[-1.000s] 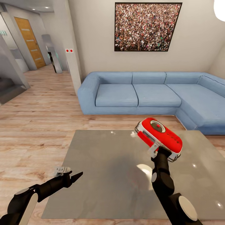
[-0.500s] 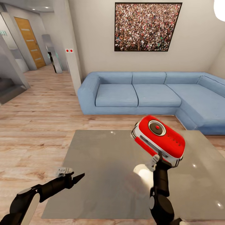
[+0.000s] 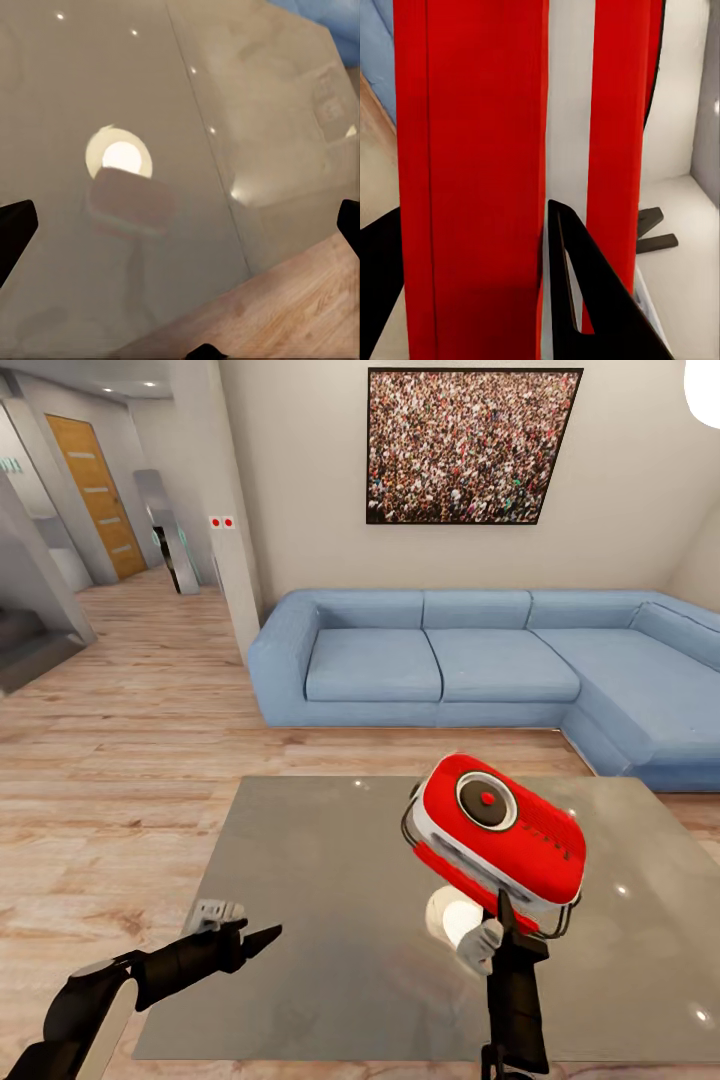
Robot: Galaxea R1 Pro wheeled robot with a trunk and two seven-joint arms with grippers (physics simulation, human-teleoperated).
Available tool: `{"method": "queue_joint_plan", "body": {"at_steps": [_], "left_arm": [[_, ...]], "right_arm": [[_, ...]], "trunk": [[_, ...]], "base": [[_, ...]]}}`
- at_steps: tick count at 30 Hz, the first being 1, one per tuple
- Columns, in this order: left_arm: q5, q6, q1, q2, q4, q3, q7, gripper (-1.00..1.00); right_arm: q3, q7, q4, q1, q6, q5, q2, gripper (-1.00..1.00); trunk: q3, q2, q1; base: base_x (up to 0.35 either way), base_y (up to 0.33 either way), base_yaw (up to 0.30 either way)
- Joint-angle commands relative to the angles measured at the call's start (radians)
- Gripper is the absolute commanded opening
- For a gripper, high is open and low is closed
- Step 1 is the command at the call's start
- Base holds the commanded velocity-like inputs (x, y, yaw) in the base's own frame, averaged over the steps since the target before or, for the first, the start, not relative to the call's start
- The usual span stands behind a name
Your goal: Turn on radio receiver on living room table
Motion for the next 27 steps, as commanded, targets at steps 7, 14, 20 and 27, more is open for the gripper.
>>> {"method": "queue_joint_plan", "body": {"at_steps": [7, 14, 20, 27], "left_arm": [[0.000, 0.020, 0.000, -0.001, -0.005, -0.001, -0.004, 1.00], [0.000, 0.048, -0.016, -0.005, -0.006, -0.002, -0.014, 1.00], [0.000, 0.114, -0.069, -0.067, -0.006, -0.019, -0.053, 1.00], [0.001, 0.198, -0.146, -0.115, -0.007, -0.025, -0.070, 1.00]], "right_arm": [[0.076, -0.010, 0.028, 0.051, 0.014, 0.031, -0.012, -1.00], [0.097, -0.015, 0.133, 0.058, 0.053, 0.120, -0.013, -1.00], [0.139, -0.024, 0.191, 0.059, 0.061, 0.145, -0.012, -1.00], [0.162, -0.050, 0.264, 0.059, 0.095, 0.149, -0.009, -1.00]], "trunk": [[0.000, 0.000, 0.000], [0.000, 0.000, 0.000], [0.000, 0.000, 0.000], [0.000, 0.000, 0.000]], "base": [[0.000, 0.000, 0.000], [0.000, 0.000, 0.000], [0.000, 0.000, 0.000], [0.000, 0.000, 0.000]]}}
